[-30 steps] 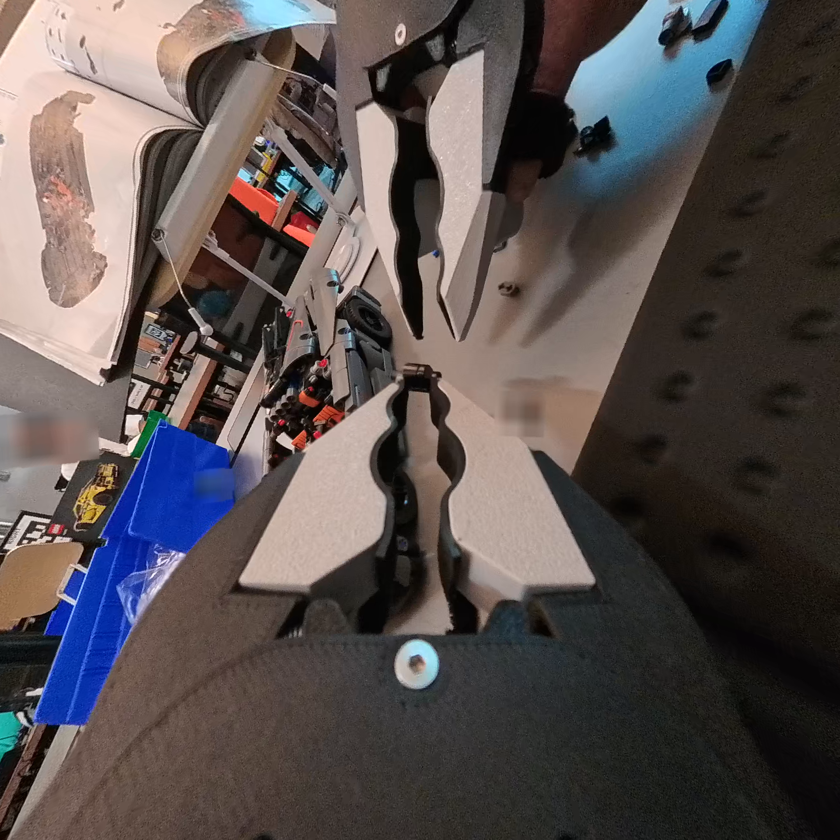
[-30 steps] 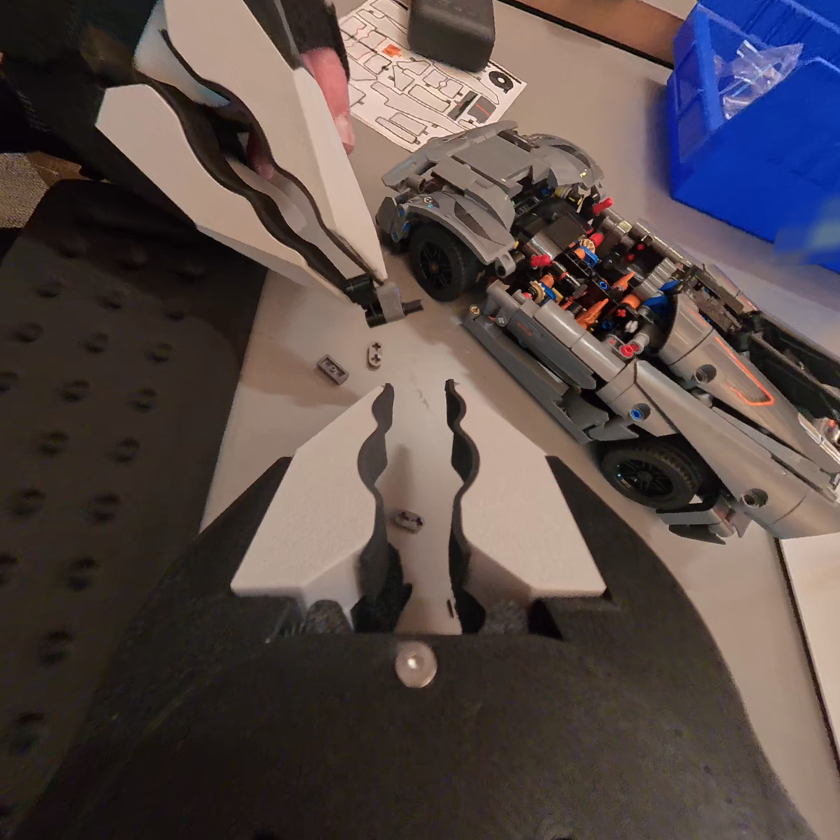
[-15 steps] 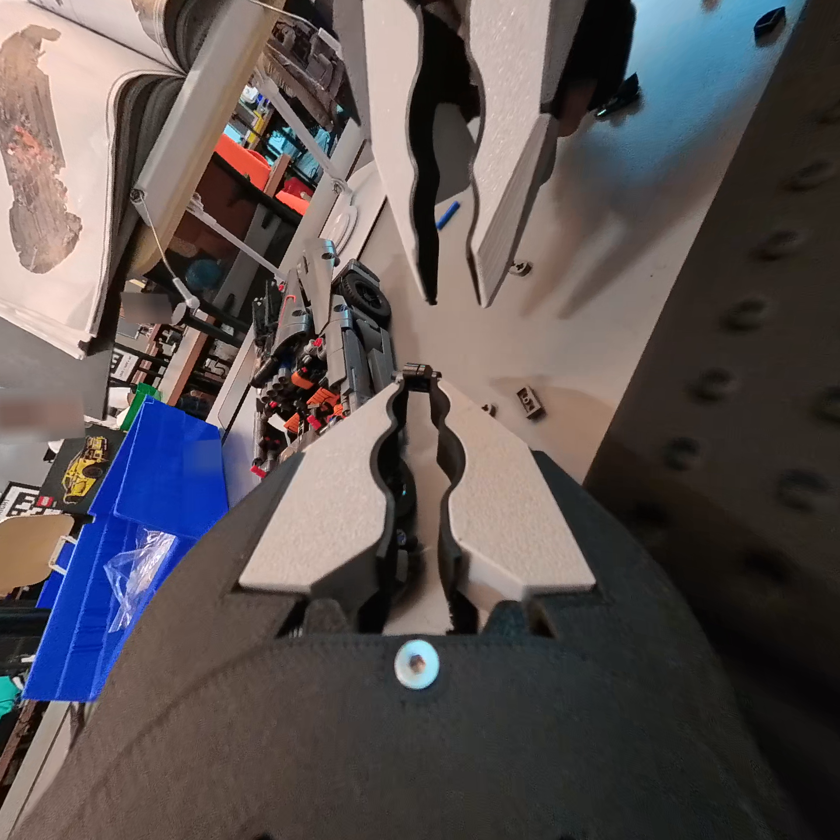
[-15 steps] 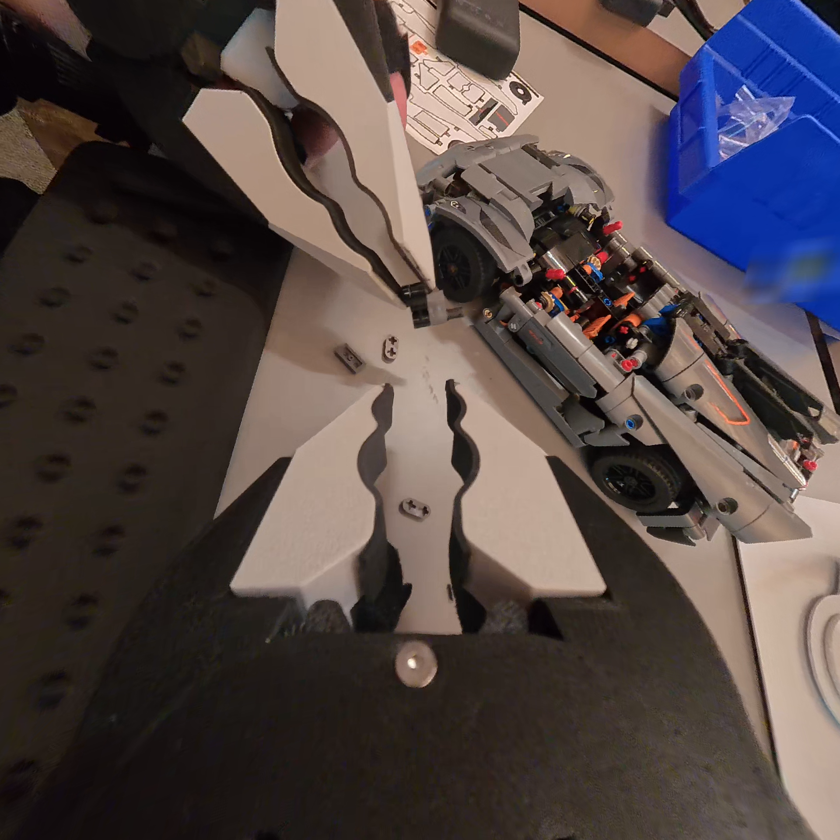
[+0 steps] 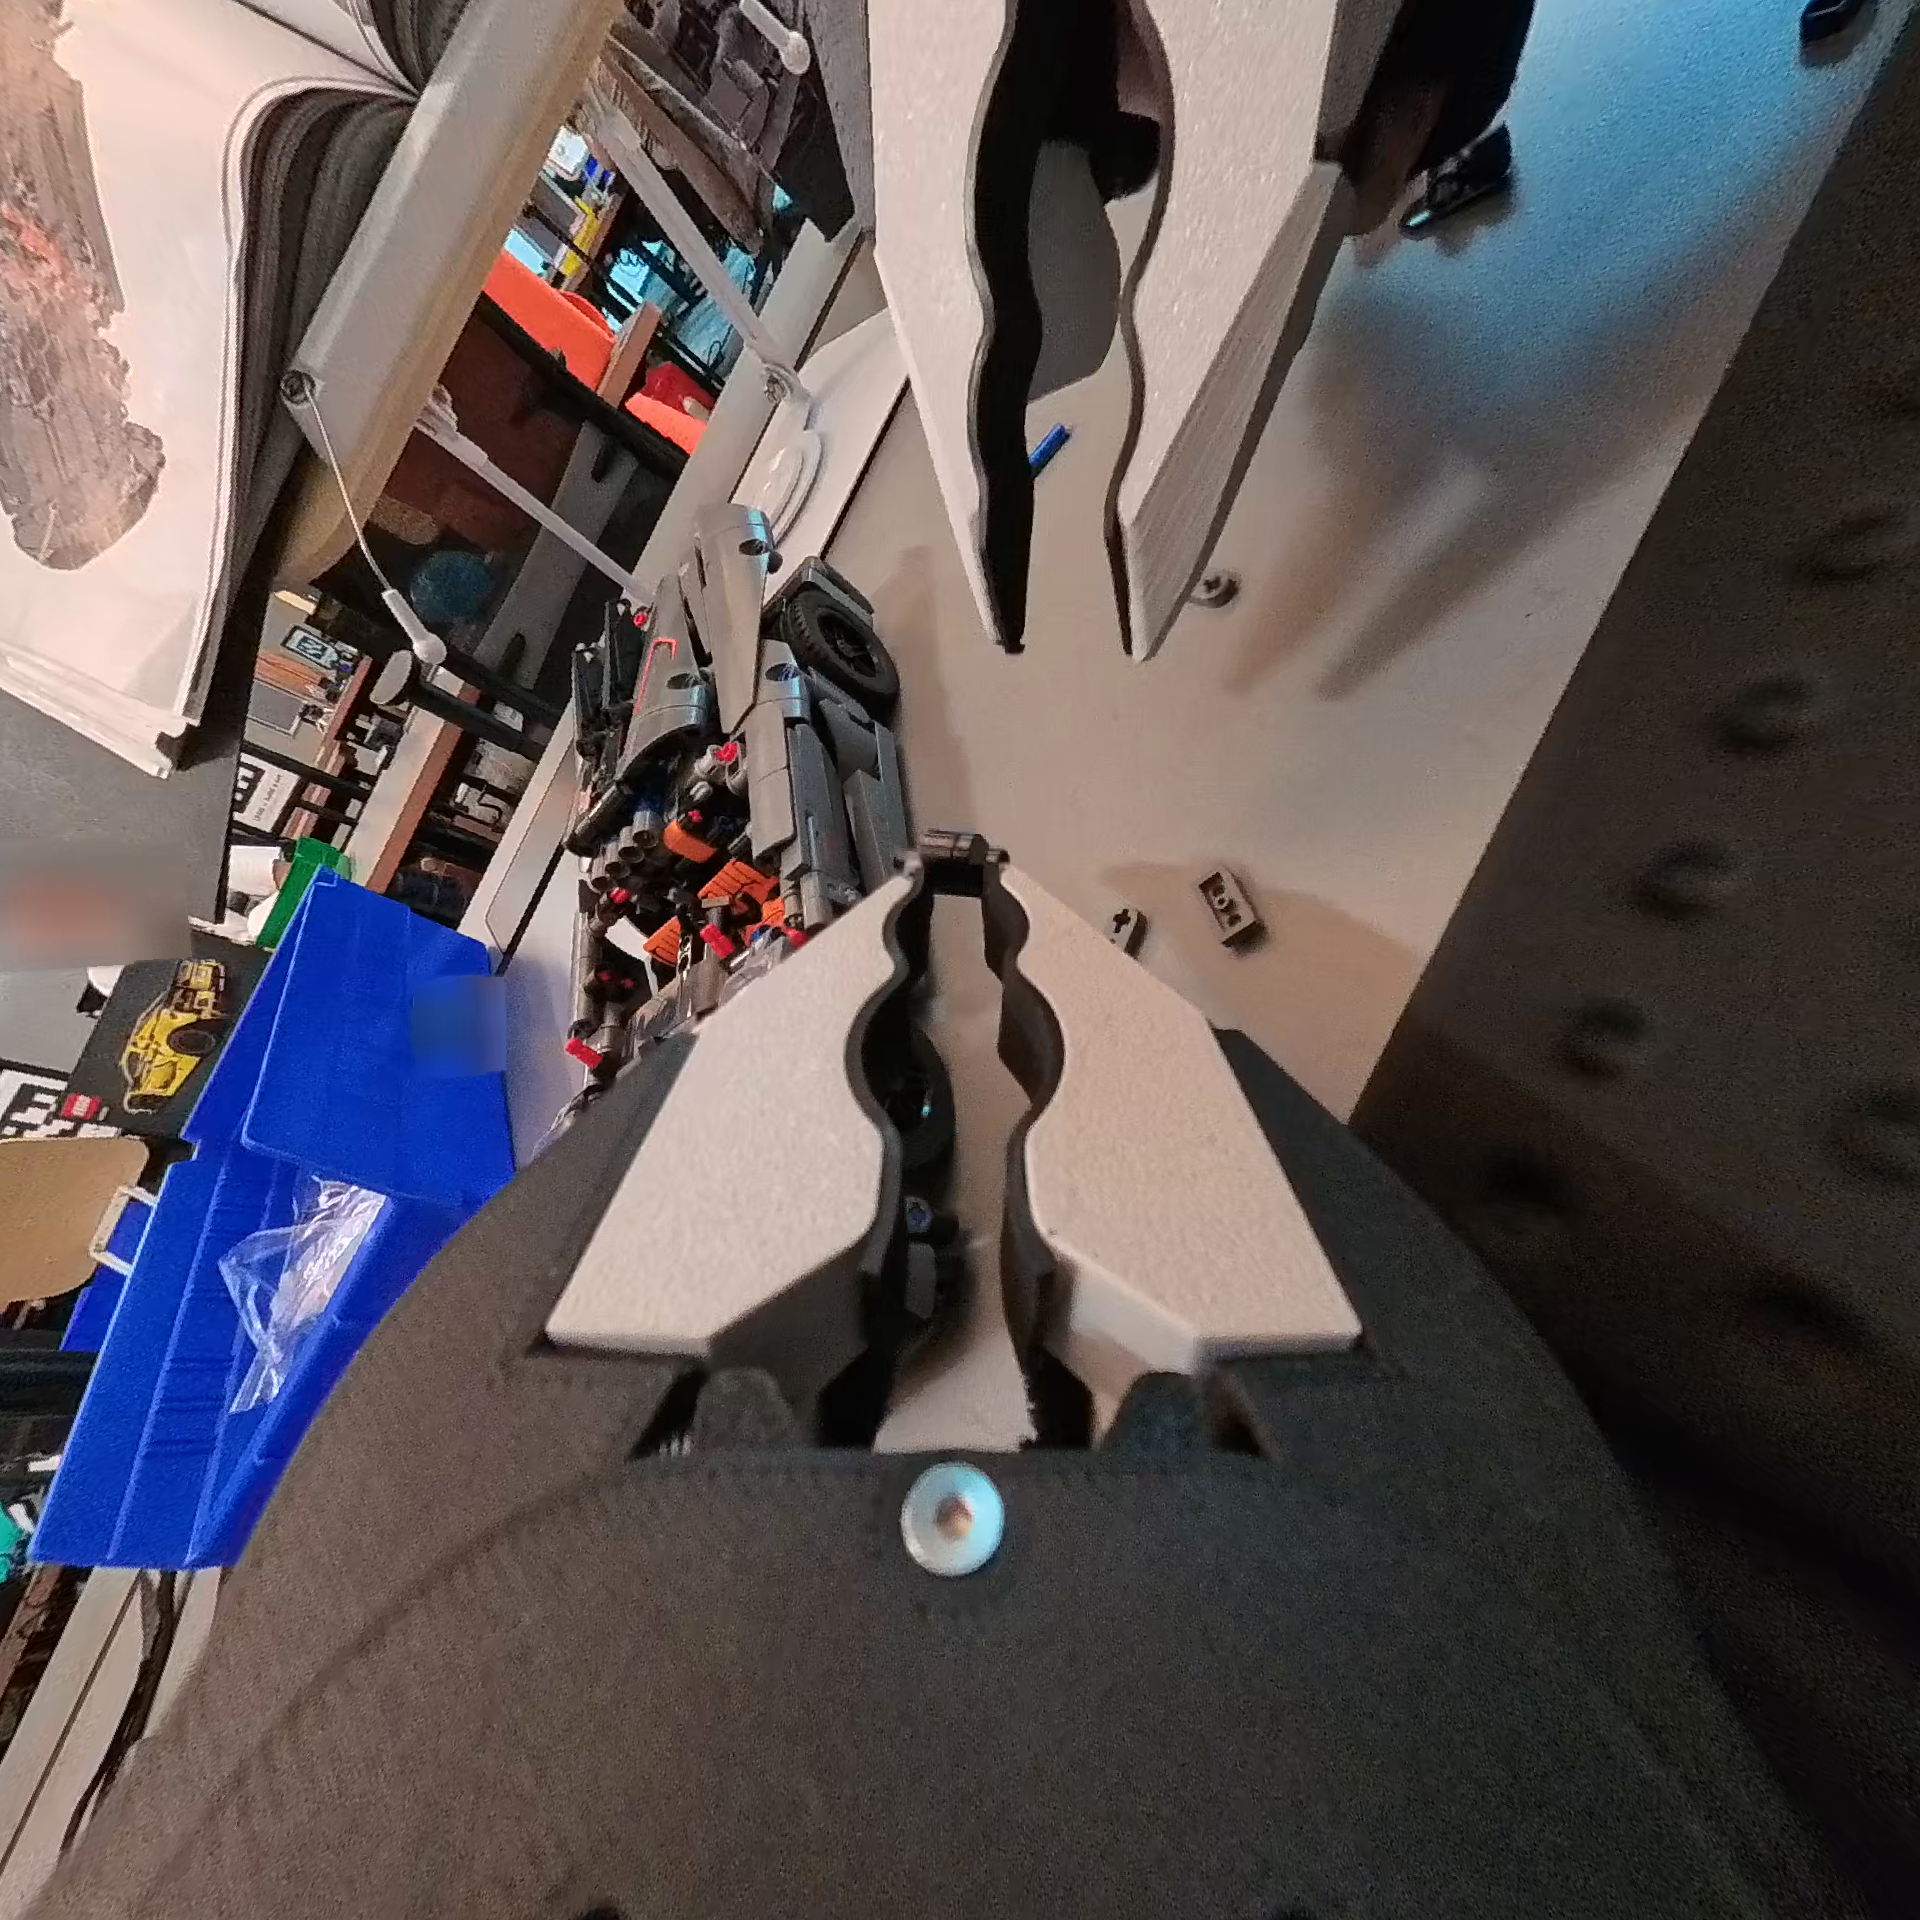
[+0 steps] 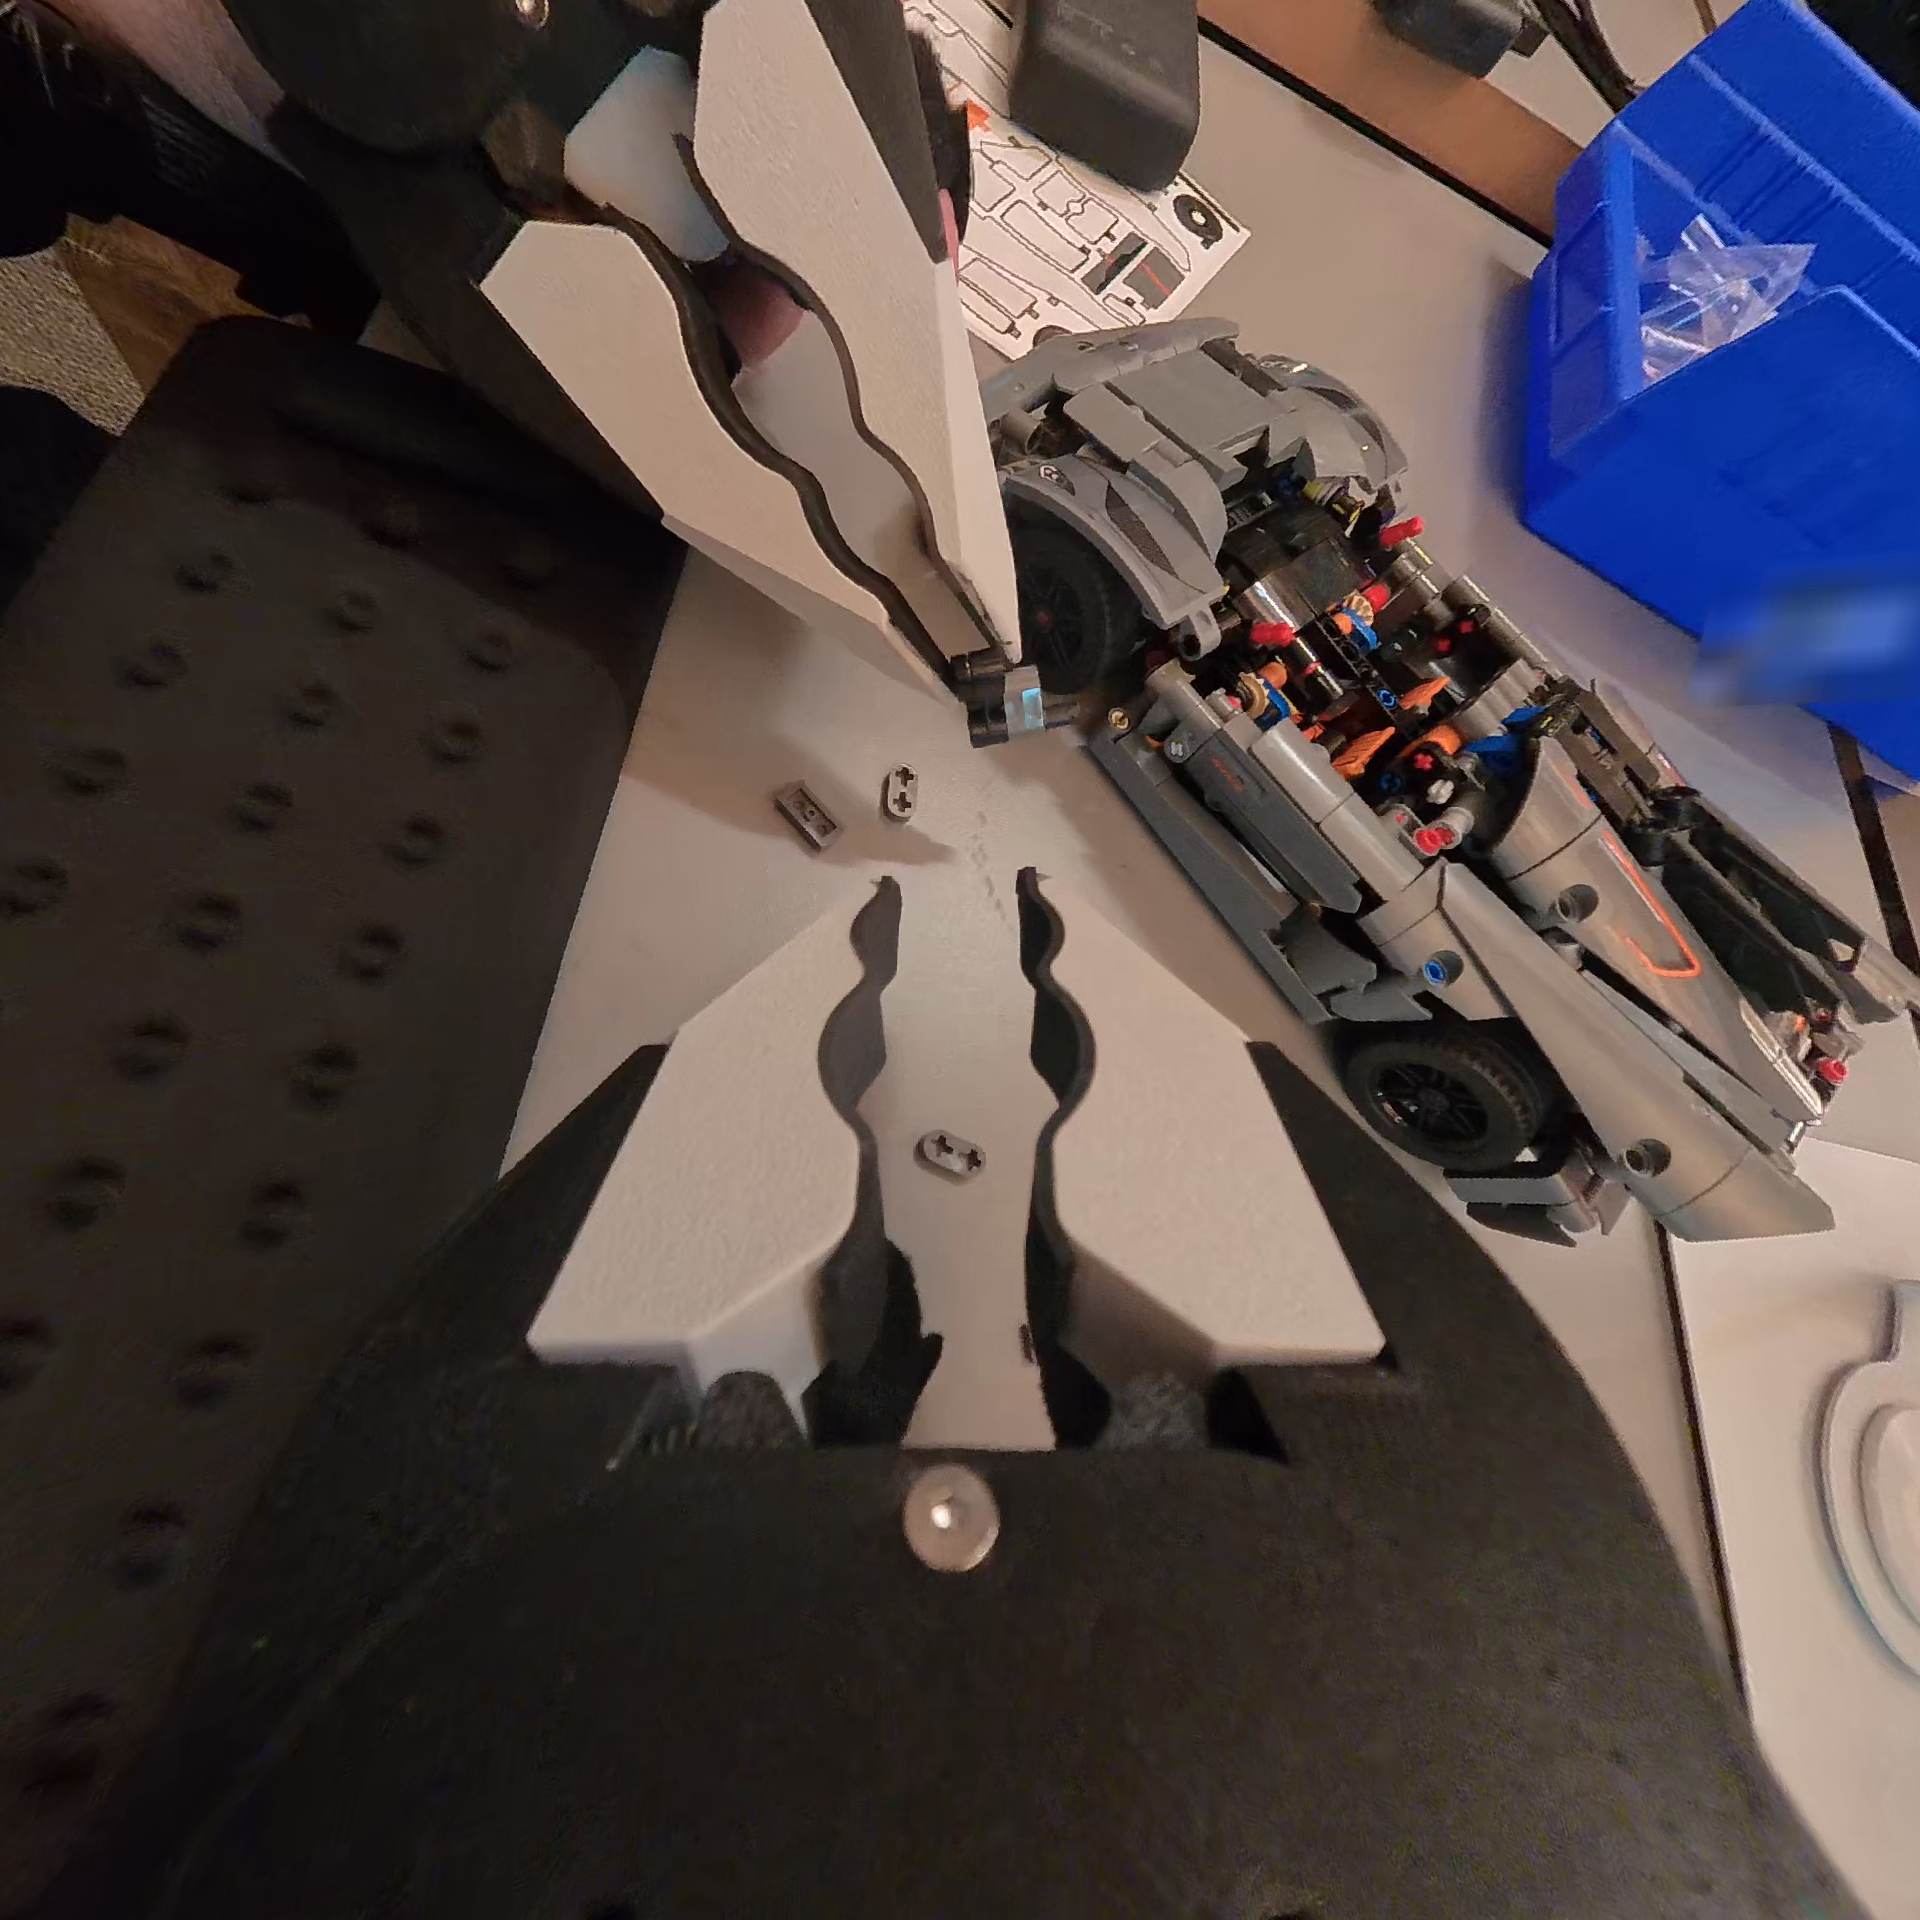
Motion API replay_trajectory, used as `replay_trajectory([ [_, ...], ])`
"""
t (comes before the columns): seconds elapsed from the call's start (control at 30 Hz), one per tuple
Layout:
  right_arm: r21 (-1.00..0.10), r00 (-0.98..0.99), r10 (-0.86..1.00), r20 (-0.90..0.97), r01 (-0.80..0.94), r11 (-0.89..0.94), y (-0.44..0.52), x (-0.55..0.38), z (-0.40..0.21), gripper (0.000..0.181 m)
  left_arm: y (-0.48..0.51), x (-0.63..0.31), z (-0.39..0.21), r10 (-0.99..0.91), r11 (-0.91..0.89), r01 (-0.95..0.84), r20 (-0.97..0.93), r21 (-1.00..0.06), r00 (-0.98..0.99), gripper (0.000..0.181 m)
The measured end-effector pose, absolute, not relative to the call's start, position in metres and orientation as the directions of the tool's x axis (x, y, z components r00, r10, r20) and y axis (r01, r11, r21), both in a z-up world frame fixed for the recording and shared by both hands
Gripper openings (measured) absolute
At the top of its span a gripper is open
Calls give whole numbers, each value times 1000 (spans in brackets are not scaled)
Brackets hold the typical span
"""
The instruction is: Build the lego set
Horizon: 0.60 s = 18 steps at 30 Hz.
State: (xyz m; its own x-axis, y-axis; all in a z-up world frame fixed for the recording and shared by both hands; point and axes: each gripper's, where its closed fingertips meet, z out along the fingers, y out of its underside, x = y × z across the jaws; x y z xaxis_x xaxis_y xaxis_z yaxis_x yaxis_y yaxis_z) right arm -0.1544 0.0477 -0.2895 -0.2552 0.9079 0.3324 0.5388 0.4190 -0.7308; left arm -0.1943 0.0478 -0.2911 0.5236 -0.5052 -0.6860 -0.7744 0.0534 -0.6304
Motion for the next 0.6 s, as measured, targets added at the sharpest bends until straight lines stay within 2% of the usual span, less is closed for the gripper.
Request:
replay_trajectory([
  [0.6, -733, -261, 914, 309, 547, 404, 48, -153, -293, 21, 49, -196, -293, -505, 42, -780, -687, -624, 523, 7],
])
